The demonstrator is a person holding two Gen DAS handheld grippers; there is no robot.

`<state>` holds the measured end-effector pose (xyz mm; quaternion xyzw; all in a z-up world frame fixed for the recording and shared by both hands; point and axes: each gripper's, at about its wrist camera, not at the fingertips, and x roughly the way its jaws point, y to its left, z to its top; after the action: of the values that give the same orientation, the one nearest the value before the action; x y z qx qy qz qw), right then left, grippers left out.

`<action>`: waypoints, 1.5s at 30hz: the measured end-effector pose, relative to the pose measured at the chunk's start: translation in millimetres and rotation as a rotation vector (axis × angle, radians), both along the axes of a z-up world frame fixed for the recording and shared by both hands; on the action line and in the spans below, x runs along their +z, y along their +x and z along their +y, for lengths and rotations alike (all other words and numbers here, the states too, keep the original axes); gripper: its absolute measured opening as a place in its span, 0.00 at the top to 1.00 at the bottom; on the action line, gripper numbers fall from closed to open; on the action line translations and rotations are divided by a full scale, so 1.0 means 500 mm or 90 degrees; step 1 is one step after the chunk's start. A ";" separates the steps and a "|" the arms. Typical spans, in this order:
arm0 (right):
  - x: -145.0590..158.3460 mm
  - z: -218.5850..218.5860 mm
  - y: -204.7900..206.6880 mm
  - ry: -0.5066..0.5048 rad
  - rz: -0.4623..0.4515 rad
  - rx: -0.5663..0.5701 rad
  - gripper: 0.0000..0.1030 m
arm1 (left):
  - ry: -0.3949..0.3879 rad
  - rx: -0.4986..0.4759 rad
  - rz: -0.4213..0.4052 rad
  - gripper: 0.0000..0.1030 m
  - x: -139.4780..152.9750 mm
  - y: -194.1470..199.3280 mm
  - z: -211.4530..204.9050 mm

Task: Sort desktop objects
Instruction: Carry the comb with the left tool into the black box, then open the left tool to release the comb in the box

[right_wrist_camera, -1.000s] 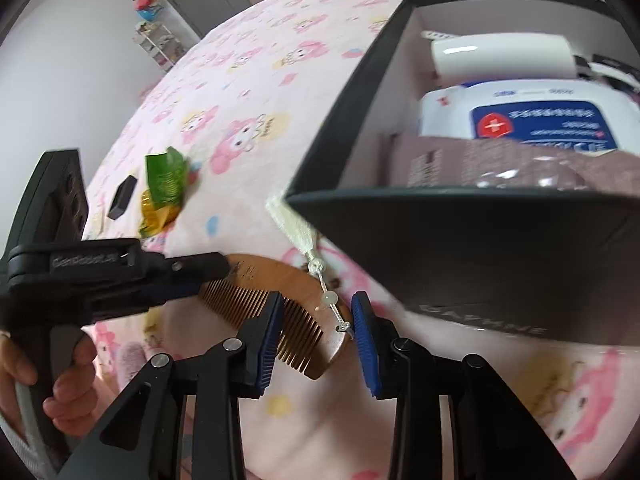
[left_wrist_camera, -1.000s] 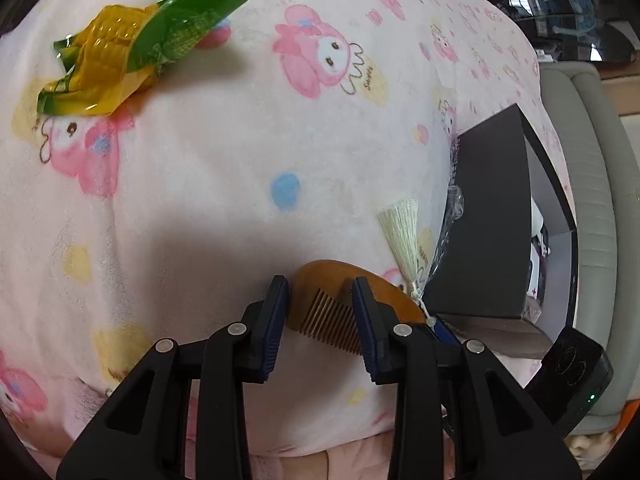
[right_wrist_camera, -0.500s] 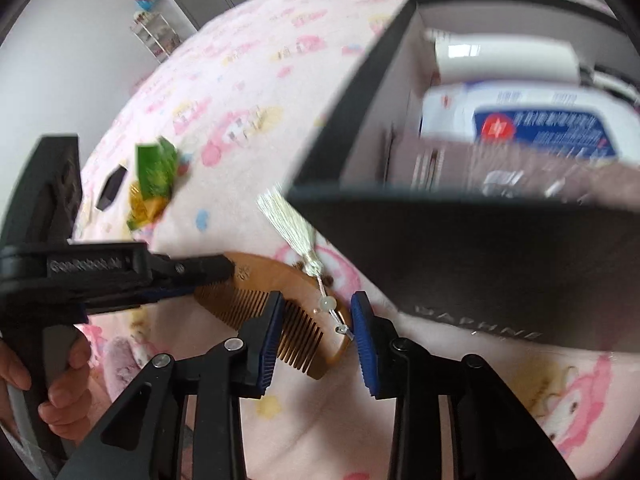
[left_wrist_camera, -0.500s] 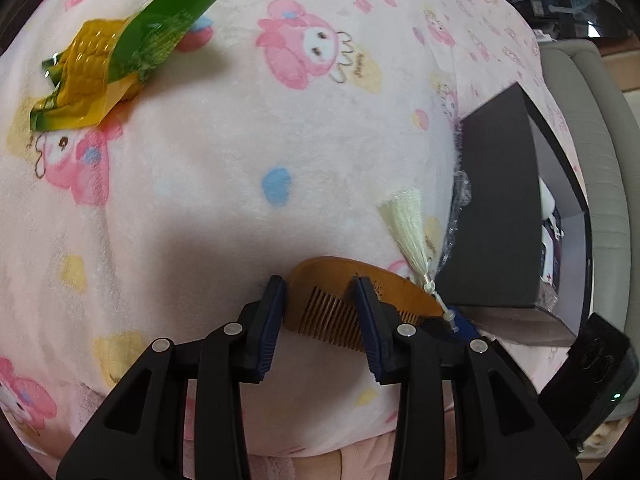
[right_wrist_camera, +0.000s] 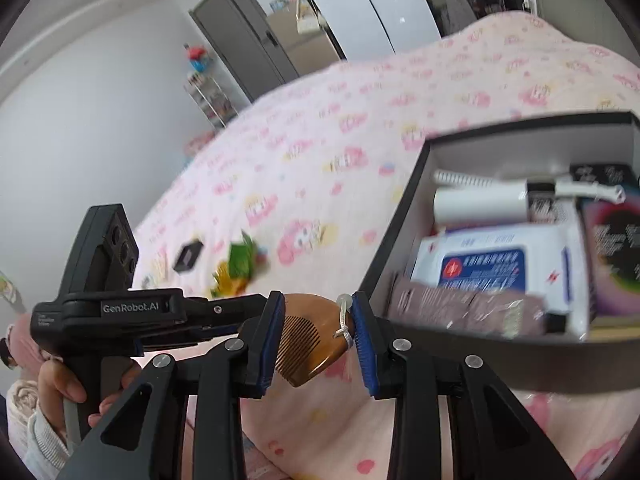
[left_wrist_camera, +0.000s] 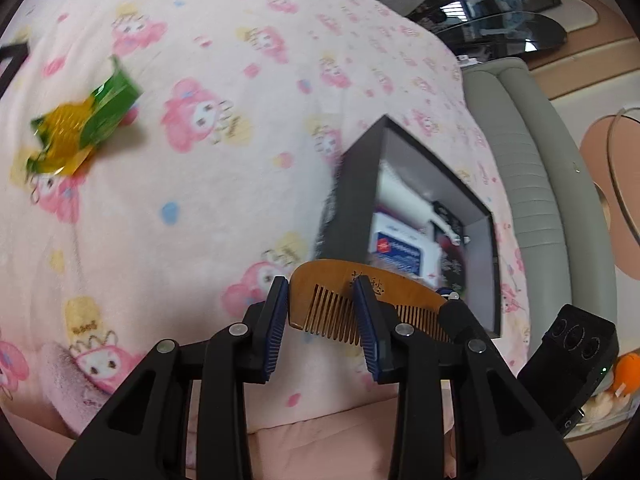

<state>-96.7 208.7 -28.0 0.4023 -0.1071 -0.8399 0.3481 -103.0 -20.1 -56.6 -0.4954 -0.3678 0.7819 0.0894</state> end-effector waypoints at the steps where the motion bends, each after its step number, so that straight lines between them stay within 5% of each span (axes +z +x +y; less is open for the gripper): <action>1: 0.008 0.010 -0.007 -0.013 0.008 -0.004 0.71 | 0.003 -0.009 0.008 0.67 0.011 -0.009 0.014; 7: 0.059 0.124 -0.045 -0.012 0.048 -0.087 0.71 | -0.011 -0.092 0.027 0.68 0.038 -0.099 0.166; 16: 0.014 0.288 -0.111 0.029 -0.017 -0.265 0.71 | -0.012 -0.172 -0.016 0.67 -0.025 -0.198 0.351; 28: -0.010 0.256 -0.113 0.190 0.022 -0.314 0.69 | -0.045 -0.194 -0.043 0.69 -0.056 -0.217 0.390; 37: 0.014 0.266 -0.101 0.229 0.067 -0.367 0.68 | -0.046 -0.203 -0.001 0.69 -0.030 -0.212 0.400; 45: -0.002 0.265 -0.111 0.203 0.025 -0.337 0.68 | 0.001 -0.210 0.003 0.71 -0.049 -0.205 0.395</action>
<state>-152.0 341.0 -29.0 0.3935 -0.0685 -0.9153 0.0521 -205.3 177.4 -81.0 -0.5469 -0.2820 0.7576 0.2178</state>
